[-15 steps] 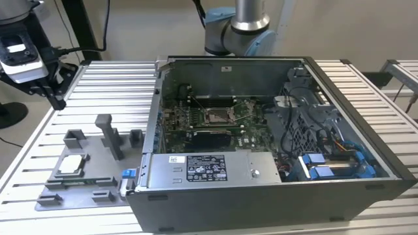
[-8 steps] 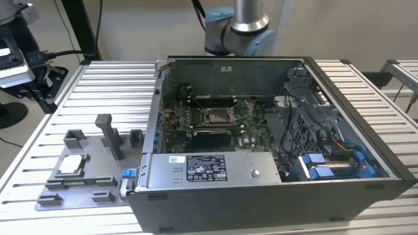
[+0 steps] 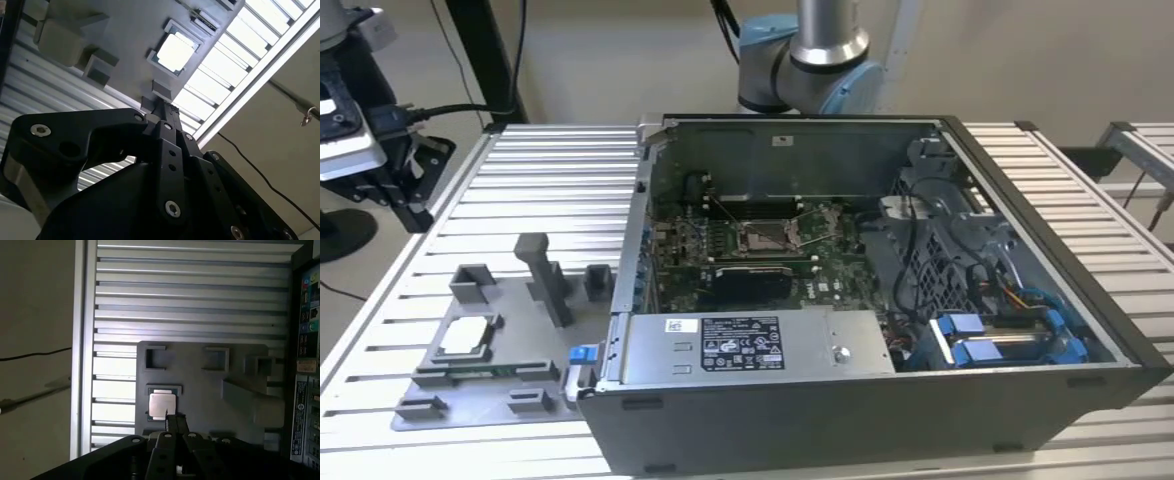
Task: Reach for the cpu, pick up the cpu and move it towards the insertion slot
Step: 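Reach for the cpu, then pick up the cpu and move it towards the insertion slot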
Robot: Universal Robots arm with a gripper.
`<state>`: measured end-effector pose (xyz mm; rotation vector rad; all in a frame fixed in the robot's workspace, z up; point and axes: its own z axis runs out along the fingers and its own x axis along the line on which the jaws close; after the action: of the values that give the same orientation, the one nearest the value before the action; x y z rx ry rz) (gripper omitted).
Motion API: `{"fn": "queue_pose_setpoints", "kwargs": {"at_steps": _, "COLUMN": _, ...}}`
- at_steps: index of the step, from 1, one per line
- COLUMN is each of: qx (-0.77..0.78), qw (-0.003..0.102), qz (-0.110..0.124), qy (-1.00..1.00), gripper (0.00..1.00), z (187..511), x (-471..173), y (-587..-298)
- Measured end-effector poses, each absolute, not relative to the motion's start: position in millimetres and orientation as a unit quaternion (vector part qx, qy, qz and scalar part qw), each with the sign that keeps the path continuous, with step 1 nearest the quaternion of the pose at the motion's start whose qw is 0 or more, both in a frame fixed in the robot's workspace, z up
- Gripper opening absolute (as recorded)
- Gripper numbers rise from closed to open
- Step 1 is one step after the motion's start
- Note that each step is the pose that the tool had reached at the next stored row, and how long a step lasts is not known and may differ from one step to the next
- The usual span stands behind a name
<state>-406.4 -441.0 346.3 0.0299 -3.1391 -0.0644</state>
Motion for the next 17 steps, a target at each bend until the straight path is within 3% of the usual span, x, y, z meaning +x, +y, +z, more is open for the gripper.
{"fn": "queue_pose_setpoints", "kwargs": {"at_steps": 17, "qx": 0.010, "qw": 0.001, "qz": -0.021, "qy": -1.000, "gripper": 0.00, "z": 346.3, "x": -406.4, "y": -441.0}}
